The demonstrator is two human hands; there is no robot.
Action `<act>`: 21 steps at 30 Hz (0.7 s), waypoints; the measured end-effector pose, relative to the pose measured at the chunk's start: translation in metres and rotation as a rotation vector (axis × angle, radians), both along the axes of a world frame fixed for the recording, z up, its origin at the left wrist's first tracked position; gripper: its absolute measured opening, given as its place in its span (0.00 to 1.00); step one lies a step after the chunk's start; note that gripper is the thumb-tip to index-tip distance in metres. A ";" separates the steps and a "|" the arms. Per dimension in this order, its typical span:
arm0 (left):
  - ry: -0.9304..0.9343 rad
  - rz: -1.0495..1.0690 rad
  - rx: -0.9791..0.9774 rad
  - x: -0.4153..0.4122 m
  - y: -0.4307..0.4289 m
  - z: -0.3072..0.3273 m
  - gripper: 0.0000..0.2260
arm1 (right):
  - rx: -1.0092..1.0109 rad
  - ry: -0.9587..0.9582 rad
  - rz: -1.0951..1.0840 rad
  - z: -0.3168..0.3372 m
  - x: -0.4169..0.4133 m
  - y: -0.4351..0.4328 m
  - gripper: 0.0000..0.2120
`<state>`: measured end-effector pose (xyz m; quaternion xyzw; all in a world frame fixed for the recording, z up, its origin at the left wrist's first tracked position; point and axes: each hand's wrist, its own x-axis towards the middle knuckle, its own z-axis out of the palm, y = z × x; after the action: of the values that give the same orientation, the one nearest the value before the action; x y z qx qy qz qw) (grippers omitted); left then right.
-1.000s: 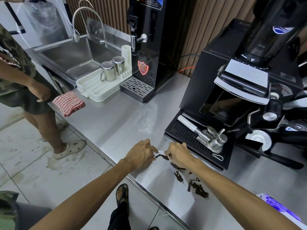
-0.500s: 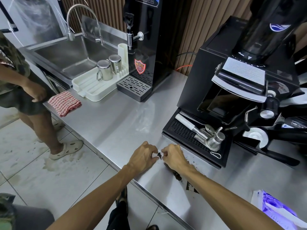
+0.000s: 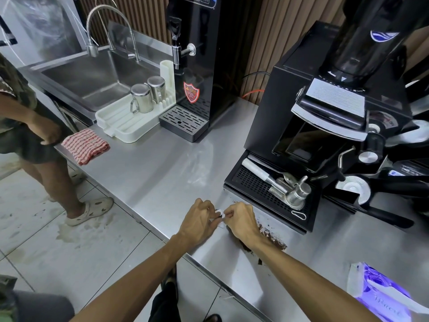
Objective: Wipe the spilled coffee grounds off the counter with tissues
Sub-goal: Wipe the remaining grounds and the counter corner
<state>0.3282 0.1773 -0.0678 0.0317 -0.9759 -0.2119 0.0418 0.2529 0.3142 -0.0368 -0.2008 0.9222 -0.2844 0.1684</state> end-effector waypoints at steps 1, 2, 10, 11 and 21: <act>-0.021 -0.008 -0.030 0.000 0.001 0.002 0.18 | 0.009 0.000 0.000 0.001 0.000 0.000 0.04; -0.037 -0.009 -0.046 0.001 0.001 0.002 0.21 | 0.014 -0.005 -0.001 0.000 -0.001 0.000 0.07; -0.197 -0.095 -0.032 0.001 -0.007 0.016 0.26 | -0.028 -0.167 0.032 0.005 -0.006 0.006 0.11; -0.217 -0.099 -0.017 0.000 -0.008 0.018 0.26 | -0.026 -0.151 0.034 0.005 -0.005 0.007 0.13; -0.345 -0.251 -0.101 -0.012 -0.024 0.029 0.21 | -0.022 -0.088 0.077 0.004 -0.009 0.002 0.17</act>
<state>0.3163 0.1537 -0.0389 -0.0563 -0.9742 -0.1578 -0.1512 0.2443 0.3166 -0.0331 -0.2251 0.9024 -0.2963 0.2173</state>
